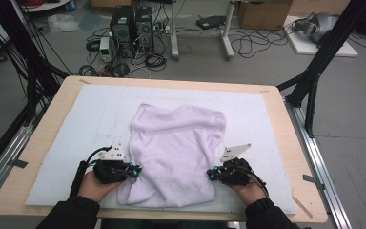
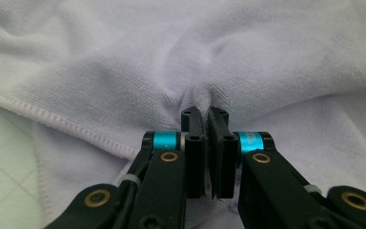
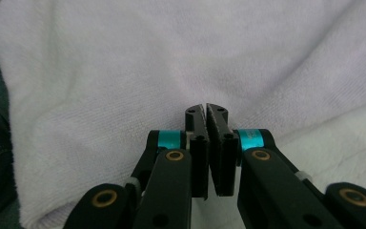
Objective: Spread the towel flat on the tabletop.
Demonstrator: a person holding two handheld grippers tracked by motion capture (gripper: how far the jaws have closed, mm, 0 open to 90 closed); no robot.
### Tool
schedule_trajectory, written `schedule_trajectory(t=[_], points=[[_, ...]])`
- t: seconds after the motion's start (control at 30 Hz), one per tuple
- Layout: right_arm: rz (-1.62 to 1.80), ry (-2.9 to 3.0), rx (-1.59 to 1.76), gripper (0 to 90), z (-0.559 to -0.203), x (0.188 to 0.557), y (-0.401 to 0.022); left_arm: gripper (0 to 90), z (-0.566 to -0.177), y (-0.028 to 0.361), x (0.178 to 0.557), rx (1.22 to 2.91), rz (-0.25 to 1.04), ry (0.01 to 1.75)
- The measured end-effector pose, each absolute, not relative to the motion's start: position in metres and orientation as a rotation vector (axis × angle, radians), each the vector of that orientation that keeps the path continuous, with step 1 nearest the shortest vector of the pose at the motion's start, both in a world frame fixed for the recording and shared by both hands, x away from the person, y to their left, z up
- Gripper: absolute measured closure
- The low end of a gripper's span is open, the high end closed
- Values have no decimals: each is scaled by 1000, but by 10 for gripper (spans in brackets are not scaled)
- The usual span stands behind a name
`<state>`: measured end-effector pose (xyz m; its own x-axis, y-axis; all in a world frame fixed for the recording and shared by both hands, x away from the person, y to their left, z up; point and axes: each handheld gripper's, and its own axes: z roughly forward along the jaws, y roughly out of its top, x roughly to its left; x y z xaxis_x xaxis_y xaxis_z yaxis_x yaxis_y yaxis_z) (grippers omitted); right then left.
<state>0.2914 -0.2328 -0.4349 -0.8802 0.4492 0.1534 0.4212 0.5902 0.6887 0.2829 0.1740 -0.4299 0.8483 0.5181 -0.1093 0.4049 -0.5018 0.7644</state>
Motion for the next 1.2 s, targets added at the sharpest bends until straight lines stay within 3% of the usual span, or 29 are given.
schedule_trajectory(t=[0.17,0.33,0.5,0.6,0.67,0.77,0.83,1.03,1.2], points=[[1282,2715,721,882,-401,306,-224,862,-416,183,289,2111,198,691],[1299,2715,682,882,-390,324,-202,863,-407,197,297,2059,275,763],[1213,2778,661,882,-405,349,-161,858,-419,206,311,2028,252,860],[1128,2843,683,876,-424,359,-148,788,-425,205,311,2033,232,858],[1158,2845,691,844,-425,358,-149,683,-424,207,308,2033,240,854],[1257,2770,696,735,-408,350,-162,607,-418,213,301,2004,242,834],[1314,2708,680,732,-396,342,-174,564,-413,216,295,1987,255,823],[1317,2731,658,748,-406,318,-200,616,-414,210,279,2005,208,763],[1272,2785,660,666,-428,307,-201,619,-428,195,278,2090,169,731]])
